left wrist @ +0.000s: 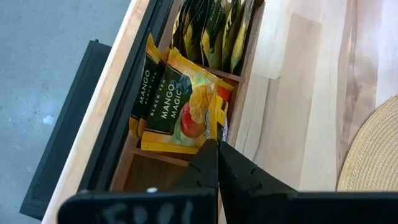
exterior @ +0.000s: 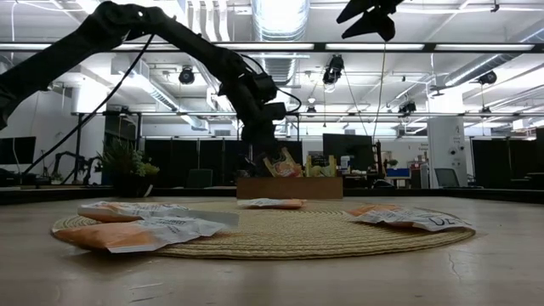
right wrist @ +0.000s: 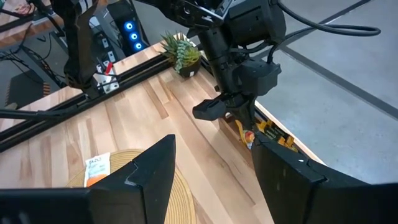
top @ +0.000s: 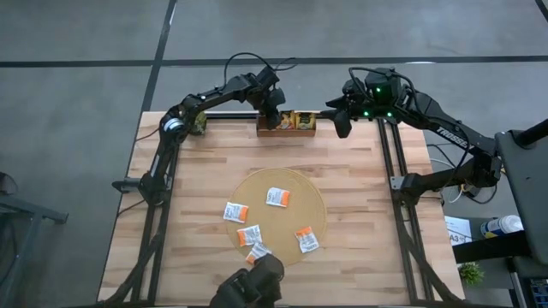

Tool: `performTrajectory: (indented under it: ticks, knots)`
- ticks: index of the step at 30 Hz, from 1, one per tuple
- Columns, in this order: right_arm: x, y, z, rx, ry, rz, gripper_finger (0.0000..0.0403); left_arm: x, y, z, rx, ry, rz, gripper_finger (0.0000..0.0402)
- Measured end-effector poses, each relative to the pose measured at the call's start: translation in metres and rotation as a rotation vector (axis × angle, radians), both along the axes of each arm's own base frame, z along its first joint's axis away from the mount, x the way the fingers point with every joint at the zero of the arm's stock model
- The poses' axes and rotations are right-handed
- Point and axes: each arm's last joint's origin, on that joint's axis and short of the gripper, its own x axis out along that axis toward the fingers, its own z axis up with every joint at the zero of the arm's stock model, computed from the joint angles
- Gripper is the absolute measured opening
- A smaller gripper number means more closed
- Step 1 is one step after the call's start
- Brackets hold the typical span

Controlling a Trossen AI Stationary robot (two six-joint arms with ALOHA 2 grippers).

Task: Pick & Place Tea
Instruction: Put the red tea bag into the middle section of the wooden organizer

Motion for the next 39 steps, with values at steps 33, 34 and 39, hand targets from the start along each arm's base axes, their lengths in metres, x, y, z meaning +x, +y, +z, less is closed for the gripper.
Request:
performTrajectory:
  ticks: [33, 34, 39]
  knots:
    - [0.0, 0.0, 0.0, 0.003, -0.001, -0.001, 0.0206, 0.005, -0.003, 0.012, 0.079, 0.001, -0.082, 0.0]
    - [0.0, 0.0, 0.0, 0.003, -0.001, -0.001, 0.0206, 0.004, -0.003, 0.011, 0.077, 0.007, -0.086, 0.0]
    - [0.0, 0.0, 0.0, 0.002, -0.002, -0.001, 0.0206, 0.003, -0.004, 0.006, 0.067, 0.033, -0.081, 0.0]
